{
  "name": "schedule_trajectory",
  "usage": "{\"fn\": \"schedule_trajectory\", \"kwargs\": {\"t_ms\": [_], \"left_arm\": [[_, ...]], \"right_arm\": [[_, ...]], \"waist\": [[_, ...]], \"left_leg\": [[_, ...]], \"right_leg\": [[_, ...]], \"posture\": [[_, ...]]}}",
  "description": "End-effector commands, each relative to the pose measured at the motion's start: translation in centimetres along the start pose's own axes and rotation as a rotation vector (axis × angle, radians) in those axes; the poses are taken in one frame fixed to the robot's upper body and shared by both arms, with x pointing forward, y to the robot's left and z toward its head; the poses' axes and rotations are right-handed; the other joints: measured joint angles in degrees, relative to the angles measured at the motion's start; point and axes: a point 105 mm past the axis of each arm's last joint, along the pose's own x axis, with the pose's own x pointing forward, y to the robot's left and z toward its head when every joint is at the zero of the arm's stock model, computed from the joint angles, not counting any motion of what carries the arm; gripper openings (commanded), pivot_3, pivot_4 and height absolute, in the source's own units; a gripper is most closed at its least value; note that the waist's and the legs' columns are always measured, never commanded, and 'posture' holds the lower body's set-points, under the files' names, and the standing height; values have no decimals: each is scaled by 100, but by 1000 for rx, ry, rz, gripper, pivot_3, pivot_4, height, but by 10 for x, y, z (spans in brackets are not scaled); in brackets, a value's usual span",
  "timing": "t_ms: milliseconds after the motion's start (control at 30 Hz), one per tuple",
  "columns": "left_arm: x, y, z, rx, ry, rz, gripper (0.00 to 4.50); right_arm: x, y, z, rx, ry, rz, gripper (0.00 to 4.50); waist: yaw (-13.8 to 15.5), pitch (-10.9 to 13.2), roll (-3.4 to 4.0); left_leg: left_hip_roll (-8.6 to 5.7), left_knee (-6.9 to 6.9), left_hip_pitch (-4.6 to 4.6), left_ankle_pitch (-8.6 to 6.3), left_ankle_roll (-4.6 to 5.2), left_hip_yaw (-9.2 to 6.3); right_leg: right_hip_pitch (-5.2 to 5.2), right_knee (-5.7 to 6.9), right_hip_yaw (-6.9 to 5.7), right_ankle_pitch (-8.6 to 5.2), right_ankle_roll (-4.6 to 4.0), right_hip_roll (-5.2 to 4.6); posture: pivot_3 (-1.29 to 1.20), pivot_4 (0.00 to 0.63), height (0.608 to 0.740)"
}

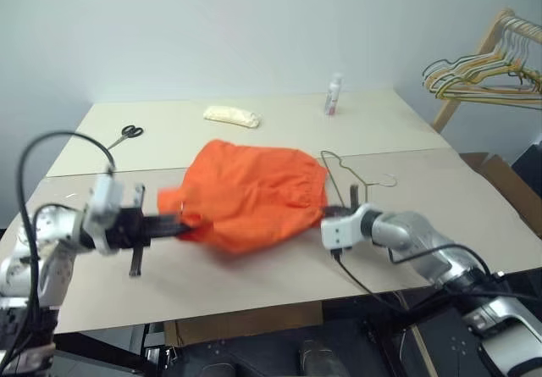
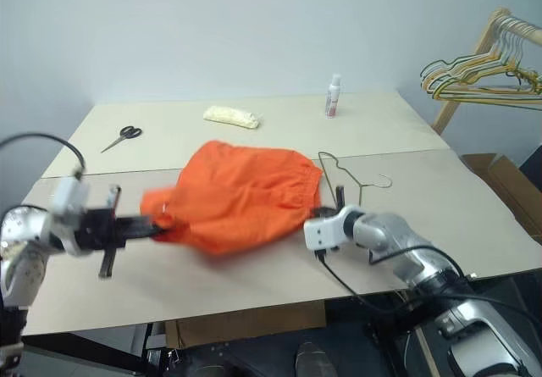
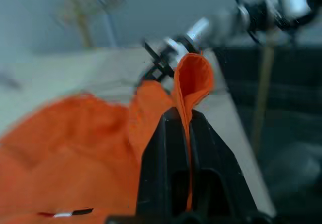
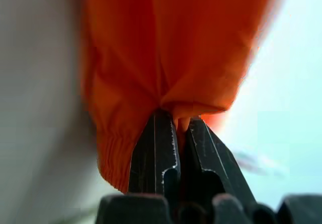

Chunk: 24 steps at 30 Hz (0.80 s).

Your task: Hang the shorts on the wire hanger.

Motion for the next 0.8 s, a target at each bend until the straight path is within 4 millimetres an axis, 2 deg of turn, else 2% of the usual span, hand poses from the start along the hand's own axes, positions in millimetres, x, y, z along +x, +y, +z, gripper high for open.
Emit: {"fn": "schedule_trajectory", "kwargs": {"t_ms": [33,167,267,400,500,633,733,800], "left_arm": [[5,-22,-16,46,150,-136,0],[0,-43,-30,13,255,-234,0],[-5,-50,-40,27,330,-271,0],[-1,-56,-44,36,333,-285,0],[6,-54,-47,38,324,-262,675],[0,-61,-43,25,337,-309,1939],[-18,-61,-36,7,390,-309,2954],[-25,-61,-35,4,416,-308,3620]], "right_arm": [[-11,-14,18,-119,-91,2,39],[-25,-5,22,-197,-136,101,39],[-36,4,22,-231,-158,172,39],[-43,9,25,-251,-201,202,39],[-46,16,27,-249,-226,250,917],[-60,24,27,-234,-251,329,2288],[-82,13,21,-155,-250,346,3392],[-89,5,20,-96,-253,324,4099]], "waist": [[3,14,1],[39,24,-10],[124,25,-8],[171,27,-10],[202,27,-10],[258,27,-11],[278,46,-12],[277,49,-12]], "left_leg": [[2,0,20,6,10,0],[23,0,126,14,22,0],[32,-1,151,14,22,0],[45,-7,160,13,23,16],[46,-7,159,13,24,34],[53,-7,161,12,25,45],[65,-9,162,8,31,58],[69,-10,163,7,33,66]], "right_leg": [[22,0,-1,-18,26,3],[116,10,3,-39,-6,15],[131,13,9,-42,-10,17],[131,12,23,-44,-13,15],[131,12,26,-43,-12,15],[130,12,28,-43,-12,16],[124,11,31,-46,-17,16],[121,11,33,-46,-17,15]], "posture": [[48,0,740],[44,0,740],[42,0,740],[32,0,740],[28,0,740],[26,0,740],[26,0,740],[24,0,740]]}}
